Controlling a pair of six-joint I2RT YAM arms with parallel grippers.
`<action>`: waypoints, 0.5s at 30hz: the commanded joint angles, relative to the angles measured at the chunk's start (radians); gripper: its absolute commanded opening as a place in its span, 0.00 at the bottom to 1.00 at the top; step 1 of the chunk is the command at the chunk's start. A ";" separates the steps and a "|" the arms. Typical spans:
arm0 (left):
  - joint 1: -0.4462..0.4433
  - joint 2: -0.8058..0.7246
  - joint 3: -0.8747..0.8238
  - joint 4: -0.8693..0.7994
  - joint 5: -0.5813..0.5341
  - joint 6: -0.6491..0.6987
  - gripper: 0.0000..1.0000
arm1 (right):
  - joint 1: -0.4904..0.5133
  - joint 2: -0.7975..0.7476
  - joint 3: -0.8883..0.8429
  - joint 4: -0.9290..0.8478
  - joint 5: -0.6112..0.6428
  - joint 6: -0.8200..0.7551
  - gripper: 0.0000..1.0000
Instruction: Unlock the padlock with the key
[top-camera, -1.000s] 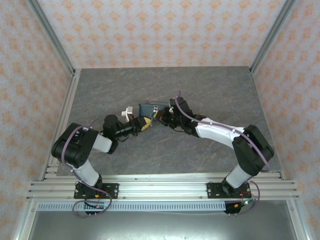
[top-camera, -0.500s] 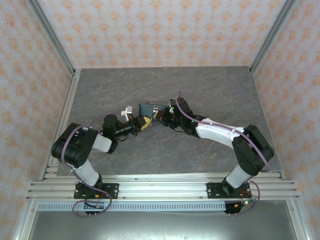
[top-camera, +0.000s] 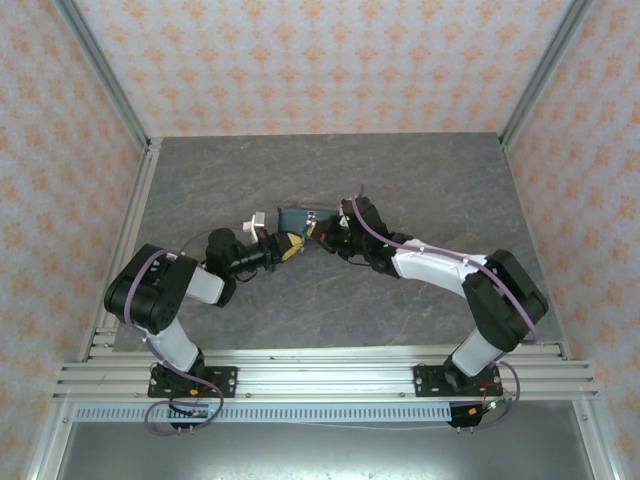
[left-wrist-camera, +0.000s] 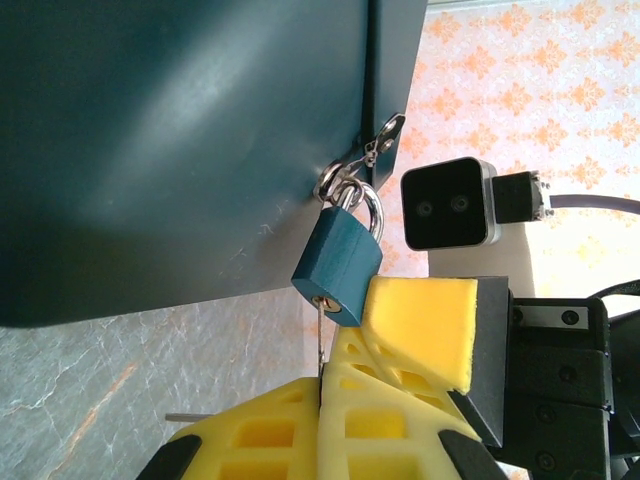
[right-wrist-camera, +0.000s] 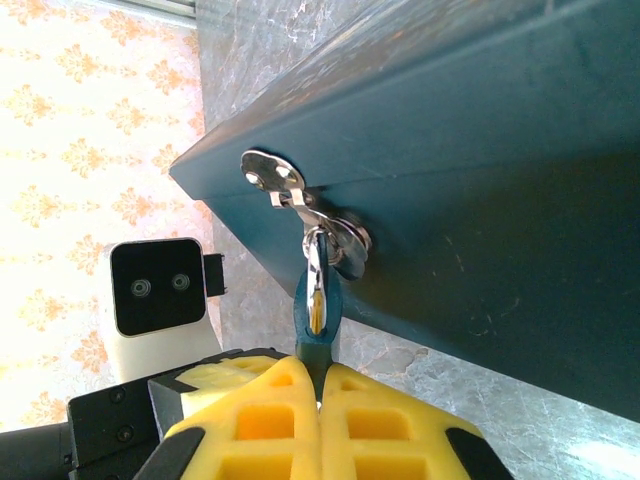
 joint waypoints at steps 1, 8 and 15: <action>0.005 0.015 0.037 0.058 0.027 -0.015 0.00 | -0.005 -0.001 -0.017 0.062 -0.012 0.014 0.00; -0.001 0.016 0.045 0.060 0.038 -0.024 0.00 | -0.006 0.002 -0.026 0.080 -0.016 0.022 0.00; -0.008 0.013 0.041 0.060 0.046 -0.025 0.00 | -0.010 0.002 -0.035 0.096 -0.021 0.032 0.00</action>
